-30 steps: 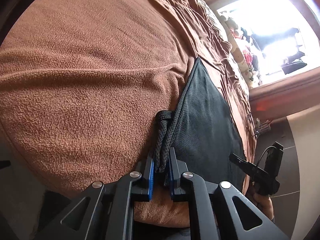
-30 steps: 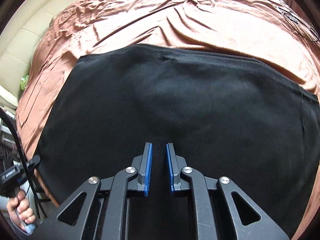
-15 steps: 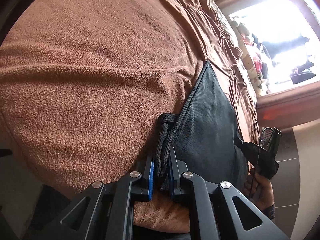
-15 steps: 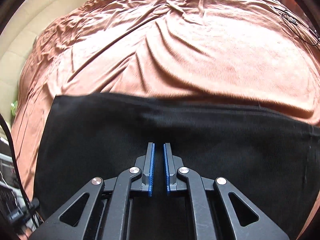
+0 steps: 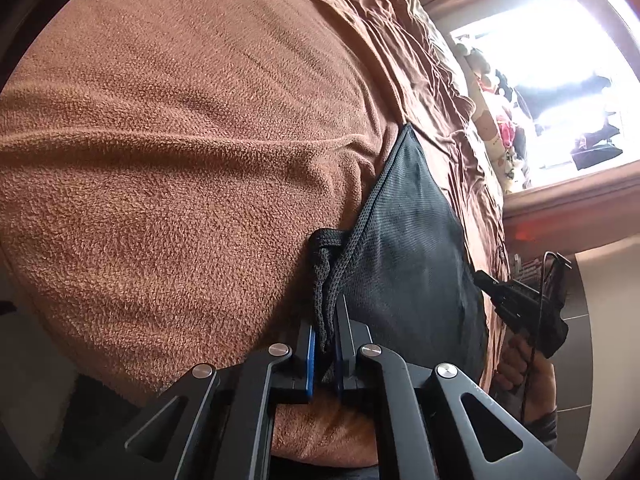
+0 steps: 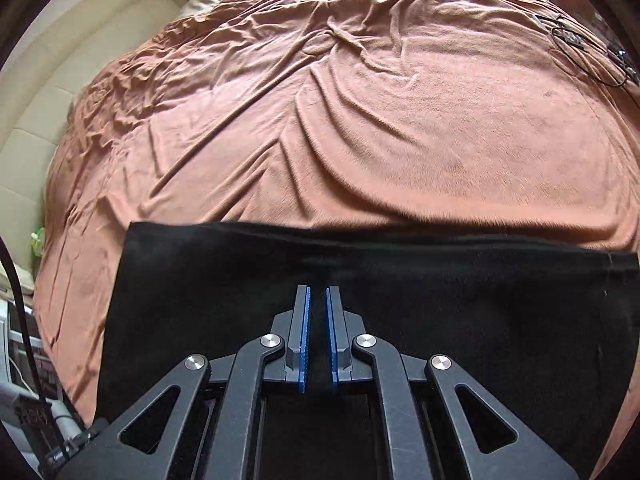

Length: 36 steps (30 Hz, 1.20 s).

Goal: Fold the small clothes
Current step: 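Lift the held edge with both grippers and fold it over the shirt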

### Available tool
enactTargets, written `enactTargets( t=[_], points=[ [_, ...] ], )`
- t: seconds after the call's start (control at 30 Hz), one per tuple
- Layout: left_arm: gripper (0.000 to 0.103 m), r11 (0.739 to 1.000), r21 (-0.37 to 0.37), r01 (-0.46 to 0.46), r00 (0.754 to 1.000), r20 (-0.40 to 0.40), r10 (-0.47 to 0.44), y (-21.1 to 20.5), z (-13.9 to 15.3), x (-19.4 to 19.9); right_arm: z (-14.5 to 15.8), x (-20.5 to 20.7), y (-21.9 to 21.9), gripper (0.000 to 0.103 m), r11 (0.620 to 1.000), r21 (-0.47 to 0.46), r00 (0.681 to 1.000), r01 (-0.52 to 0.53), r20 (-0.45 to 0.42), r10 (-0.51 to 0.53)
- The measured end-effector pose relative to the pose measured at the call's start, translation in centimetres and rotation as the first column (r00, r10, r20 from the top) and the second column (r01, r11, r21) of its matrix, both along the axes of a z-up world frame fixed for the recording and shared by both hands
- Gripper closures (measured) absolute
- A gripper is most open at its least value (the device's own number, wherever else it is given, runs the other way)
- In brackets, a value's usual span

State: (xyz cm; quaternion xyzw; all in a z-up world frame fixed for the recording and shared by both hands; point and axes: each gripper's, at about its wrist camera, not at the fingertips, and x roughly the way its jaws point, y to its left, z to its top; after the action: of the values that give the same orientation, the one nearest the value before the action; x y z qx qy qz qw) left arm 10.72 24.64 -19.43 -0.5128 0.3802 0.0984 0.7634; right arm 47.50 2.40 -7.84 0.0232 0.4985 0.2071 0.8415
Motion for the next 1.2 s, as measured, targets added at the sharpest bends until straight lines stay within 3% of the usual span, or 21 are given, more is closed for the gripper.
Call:
enactTargets(
  t=[0.47, 0.67, 1.2],
  points=[
    [0.097, 0.998, -0.051, 0.043, 0.986, 0.161, -0.034, -0.8, 4.2, 0.5, 3.9, -8.3, -4.9, 0.099, 0.997, 0.068, 0.999, -0.027, -0.028, 0.029],
    [0.098, 0.996, -0.066, 0.065, 0.975, 0.214, -0.050, -1.2, 6.1, 1.4, 3.0, -11.7, -5.9, 0.099, 0.995, 0.093, 0.998, -0.044, -0.051, 0.049],
    [0.098, 0.984, -0.012, 0.178, 0.939, 0.301, -0.167, -3.5, 11.4, 5.5, -1.5, -16.1, -8.3, 0.099, 0.980, 0.197, 0.986, -0.009, -0.163, 0.041]
  ],
)
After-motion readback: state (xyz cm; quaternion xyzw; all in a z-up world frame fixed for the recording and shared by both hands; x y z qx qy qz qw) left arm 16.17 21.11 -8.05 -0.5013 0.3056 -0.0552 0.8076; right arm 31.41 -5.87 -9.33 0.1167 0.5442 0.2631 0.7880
